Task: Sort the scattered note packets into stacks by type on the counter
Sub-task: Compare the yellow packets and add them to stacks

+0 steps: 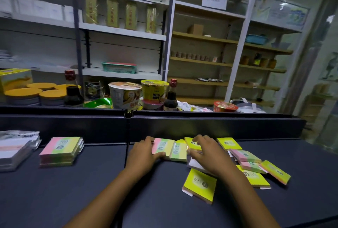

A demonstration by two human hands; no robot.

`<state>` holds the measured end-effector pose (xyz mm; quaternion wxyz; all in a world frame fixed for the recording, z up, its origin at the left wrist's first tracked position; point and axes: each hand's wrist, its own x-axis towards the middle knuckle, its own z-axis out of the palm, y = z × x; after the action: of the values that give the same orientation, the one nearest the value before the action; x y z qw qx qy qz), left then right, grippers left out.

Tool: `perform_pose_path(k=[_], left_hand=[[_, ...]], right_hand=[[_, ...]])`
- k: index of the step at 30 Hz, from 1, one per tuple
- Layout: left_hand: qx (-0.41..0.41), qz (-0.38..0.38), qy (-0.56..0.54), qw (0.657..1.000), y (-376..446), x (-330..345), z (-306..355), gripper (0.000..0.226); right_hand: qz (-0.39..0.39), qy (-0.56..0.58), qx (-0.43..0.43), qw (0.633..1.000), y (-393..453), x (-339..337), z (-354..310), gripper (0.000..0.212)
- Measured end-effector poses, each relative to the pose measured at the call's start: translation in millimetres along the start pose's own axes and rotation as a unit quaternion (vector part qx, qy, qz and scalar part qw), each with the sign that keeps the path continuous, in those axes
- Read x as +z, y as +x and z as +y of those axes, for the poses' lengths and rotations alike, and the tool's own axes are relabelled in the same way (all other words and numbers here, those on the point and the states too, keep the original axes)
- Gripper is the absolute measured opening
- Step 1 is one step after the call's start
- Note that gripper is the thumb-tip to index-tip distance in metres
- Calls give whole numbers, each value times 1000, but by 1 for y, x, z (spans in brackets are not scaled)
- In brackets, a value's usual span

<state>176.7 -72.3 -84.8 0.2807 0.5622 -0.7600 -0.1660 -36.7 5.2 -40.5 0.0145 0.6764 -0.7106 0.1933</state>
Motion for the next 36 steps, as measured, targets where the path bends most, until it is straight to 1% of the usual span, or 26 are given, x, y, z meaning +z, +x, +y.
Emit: perform_pose_path(k=[4,7,9,13,15,18,23,25,27,32,36], left_hand=[[-20,16,-96,995,4,1,-3,73],[-44,36,-179,982,6,-1,-2,69],[-59,28,-238,969,6,-3,-2,58],[-62,23,-327,943,7,-8,-1,33],[-62,30,-368,927,6,-14,-1,27],[-49,48,-433,899,4,-26,-2,22],[-30,76,-575,814,3,-42,-3,24],[-17,82,-596,798,3,-45,-3,25],[-7,87,-603,793,4,-48,-2,27],[-1,100,-608,788,4,-52,-2,28],[-3,106,-605,789,4,-53,-1,29]], right_hand=[[-15,20,-16,1000,5,9,1,41],[-18,33,-23,999,8,12,3,40],[-16,36,-27,999,9,13,4,40],[-15,44,-34,998,11,14,6,39],[-14,45,-37,998,14,15,7,39],[-16,40,-39,998,19,15,5,40],[-31,42,-50,997,26,21,-3,44],[-47,38,-54,997,31,24,-3,49],[-67,27,-55,996,36,24,-1,56],[-125,-9,-47,991,48,23,6,79],[-126,-10,-42,991,51,29,9,93]])
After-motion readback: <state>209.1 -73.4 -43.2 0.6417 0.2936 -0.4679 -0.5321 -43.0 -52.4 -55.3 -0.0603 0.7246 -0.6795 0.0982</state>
